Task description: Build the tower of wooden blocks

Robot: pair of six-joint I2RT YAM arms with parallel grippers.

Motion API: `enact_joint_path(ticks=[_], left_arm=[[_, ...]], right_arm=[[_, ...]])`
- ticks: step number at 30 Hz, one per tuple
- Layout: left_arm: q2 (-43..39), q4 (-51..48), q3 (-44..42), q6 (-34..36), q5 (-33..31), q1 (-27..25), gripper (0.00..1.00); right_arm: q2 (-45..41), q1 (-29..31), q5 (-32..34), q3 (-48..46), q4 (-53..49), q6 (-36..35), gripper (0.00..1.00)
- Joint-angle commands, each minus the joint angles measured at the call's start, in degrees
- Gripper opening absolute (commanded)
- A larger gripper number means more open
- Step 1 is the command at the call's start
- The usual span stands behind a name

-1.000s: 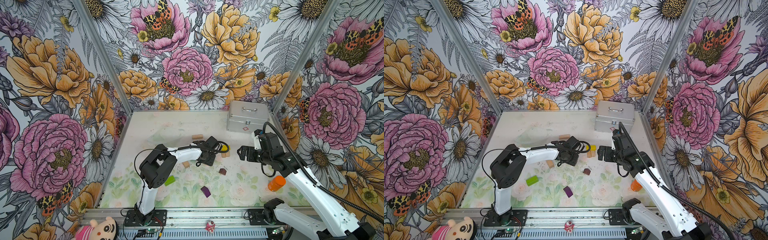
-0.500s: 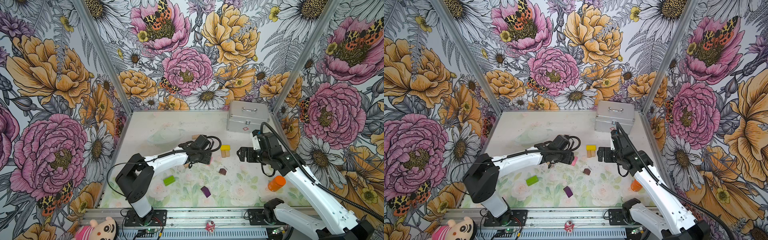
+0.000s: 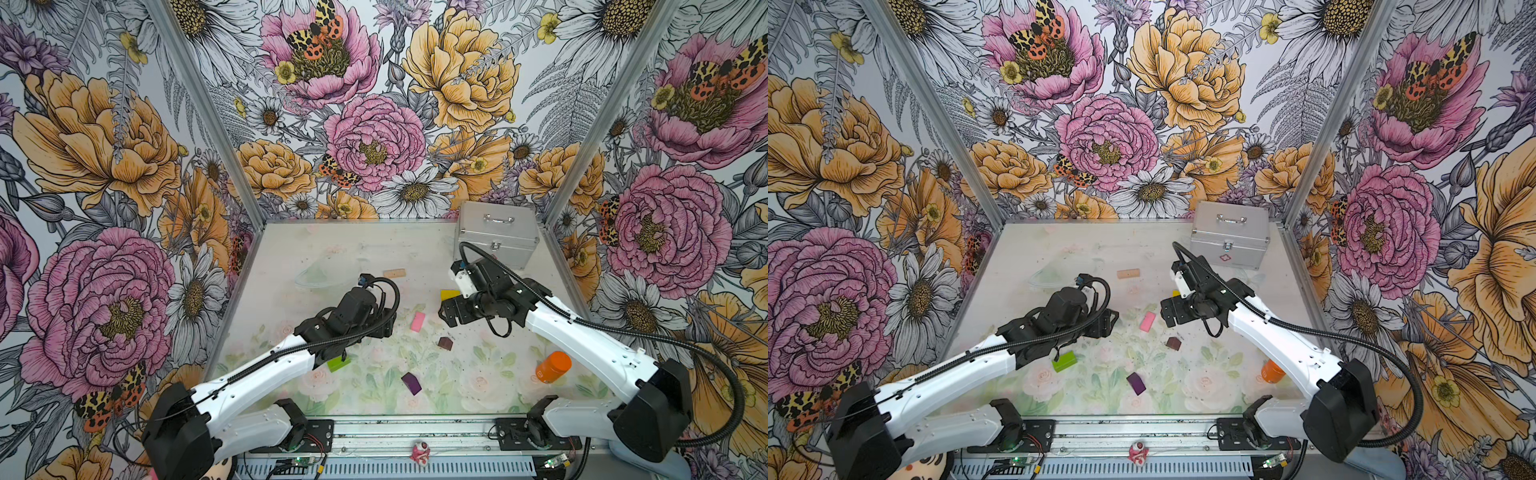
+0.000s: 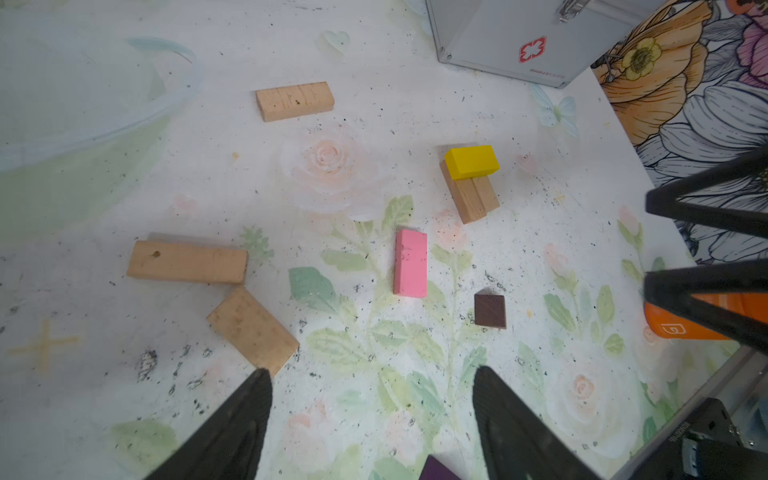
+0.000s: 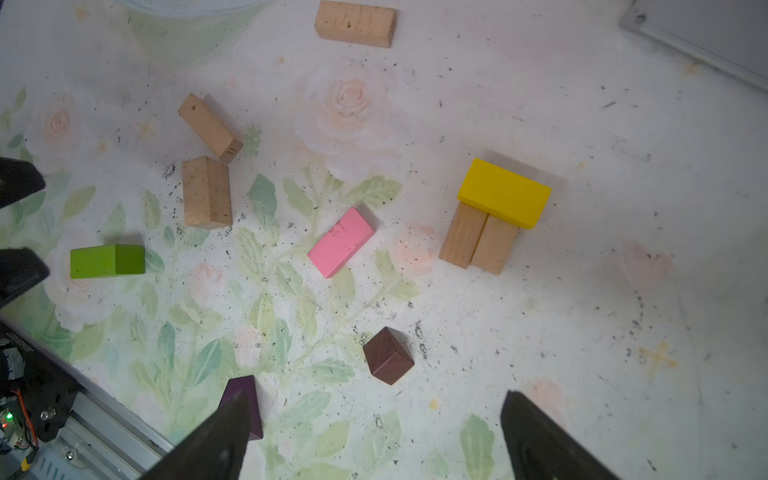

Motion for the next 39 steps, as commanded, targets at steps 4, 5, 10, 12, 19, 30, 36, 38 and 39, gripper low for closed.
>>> enact_joint_path(ticks=[4, 5, 10, 12, 19, 30, 36, 38, 39], left_arm=[[-15.28, 3.2, -9.96, -1.97, -0.98, -0.33, 0.93], [-17.11, 3.03, -10.87, -2.28, -0.71, -0.38, 0.97], [-25.24, 1.32, -14.96, -4.18, -1.31, -0.34, 0.99], [-27.79, 1.19, -16.33, -4.53, -1.6, -0.32, 0.99], [-31.75, 1.55, -19.14, -4.94, -0.63, -0.34, 0.99], [-33.11, 3.33, -22.37, -4.8, 0.99, -0.32, 0.99], [-33.6, 4.23, -22.99, -4.22, 1.16, -0.23, 0.99], [-33.51, 4.08, -22.89, -3.77, 1.29, -0.23, 0.99], [-33.42, 4.0, -22.82, -3.74, 1.35, -0.22, 0.99]], right_arm=[[8.0, 1.4, -2.86, 3.95, 5.08, -8.64, 1.0], [9.07, 1.5, -3.21, 4.21, 5.39, -9.57, 1.0], [14.96, 1.89, -5.7, 6.09, 6.47, -11.27, 1.0], [17.03, 2.65, -6.39, 7.16, 6.48, -11.78, 1.0], [24.41, 5.34, -6.14, 10.51, 6.47, -17.13, 0.98], [30.84, 5.65, -4.55, 12.25, 6.53, -21.67, 0.93], [33.8, 5.62, -1.42, 13.1, 6.27, -23.2, 0.94], [34.41, 5.71, -1.19, 13.11, 6.27, -23.87, 0.95], [34.66, 5.7, -0.97, 13.11, 6.19, -24.28, 0.95]])
